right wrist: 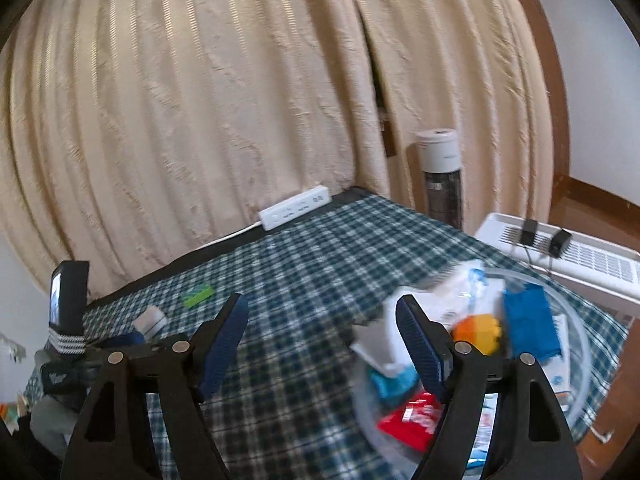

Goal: Organize objects
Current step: 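Move both tools from the bowl toward the white box and green block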

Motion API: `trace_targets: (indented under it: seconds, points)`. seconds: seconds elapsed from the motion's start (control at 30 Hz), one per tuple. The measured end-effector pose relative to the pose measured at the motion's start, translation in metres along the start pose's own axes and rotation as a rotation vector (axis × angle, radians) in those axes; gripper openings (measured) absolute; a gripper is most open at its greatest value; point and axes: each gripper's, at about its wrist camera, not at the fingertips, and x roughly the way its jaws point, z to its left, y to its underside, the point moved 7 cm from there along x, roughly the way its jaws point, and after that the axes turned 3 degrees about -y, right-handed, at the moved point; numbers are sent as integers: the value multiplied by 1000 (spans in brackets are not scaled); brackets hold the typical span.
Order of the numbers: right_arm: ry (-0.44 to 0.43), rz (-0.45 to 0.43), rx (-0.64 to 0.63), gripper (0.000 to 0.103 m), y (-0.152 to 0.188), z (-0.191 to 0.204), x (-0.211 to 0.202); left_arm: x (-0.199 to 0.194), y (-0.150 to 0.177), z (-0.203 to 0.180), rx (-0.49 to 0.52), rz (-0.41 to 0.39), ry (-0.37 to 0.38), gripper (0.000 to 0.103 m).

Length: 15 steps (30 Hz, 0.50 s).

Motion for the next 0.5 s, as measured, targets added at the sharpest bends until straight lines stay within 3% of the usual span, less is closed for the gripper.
trace_targets:
  seconds: [0.2,0.5]
  points:
    - [-65,18,-67,78,6,38,11,14,-5,52,-31,-15,-128,99]
    - [-154,116,-97,78,23,77,44,30,-7,111,-99,3,-202,99]
